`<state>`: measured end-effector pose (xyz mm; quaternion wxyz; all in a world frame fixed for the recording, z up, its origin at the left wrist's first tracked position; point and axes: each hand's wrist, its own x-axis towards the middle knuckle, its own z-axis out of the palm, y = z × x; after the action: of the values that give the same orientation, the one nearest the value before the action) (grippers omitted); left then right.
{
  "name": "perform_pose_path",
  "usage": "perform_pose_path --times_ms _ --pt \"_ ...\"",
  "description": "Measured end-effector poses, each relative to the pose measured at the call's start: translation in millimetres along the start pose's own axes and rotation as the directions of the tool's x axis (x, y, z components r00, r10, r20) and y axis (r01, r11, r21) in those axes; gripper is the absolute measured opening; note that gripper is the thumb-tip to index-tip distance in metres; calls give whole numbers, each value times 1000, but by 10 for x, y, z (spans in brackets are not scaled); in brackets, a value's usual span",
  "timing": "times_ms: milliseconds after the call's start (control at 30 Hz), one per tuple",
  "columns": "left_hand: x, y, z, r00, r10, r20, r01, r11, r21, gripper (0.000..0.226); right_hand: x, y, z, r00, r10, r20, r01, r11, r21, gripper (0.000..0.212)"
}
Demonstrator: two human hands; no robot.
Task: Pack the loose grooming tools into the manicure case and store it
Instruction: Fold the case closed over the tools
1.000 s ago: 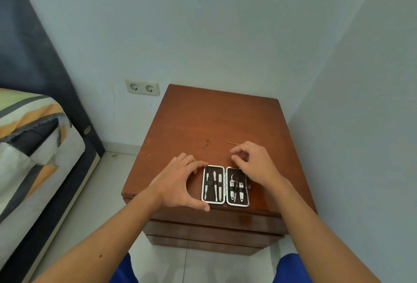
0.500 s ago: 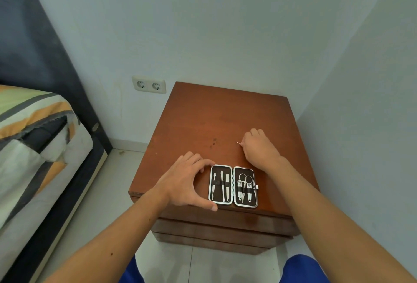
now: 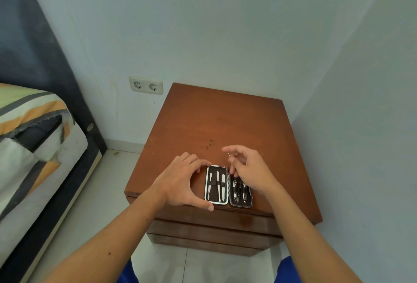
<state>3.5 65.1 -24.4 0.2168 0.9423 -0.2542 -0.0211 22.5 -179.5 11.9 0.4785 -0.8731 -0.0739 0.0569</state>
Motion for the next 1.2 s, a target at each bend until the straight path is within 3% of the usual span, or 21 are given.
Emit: perform_pose_path --times_ms 100,633,1000,1200 --pt "-5 8 -3 1000 -3 6 3 1000 7 115 -23 -12 39 999 17 31 -23 978 207 29" --pt "-2 10 -17 1000 -6 9 6 1000 -3 114 51 92 191 999 -7 34 4 996 86 18" --pt "-3 17 -20 1000 -8 4 8 1000 4 113 51 209 215 991 -130 25 132 970 -206 22" --pt "2 13 -24 1000 -10 16 10 1000 -3 114 42 157 180 974 -173 144 217 897 -385 25"
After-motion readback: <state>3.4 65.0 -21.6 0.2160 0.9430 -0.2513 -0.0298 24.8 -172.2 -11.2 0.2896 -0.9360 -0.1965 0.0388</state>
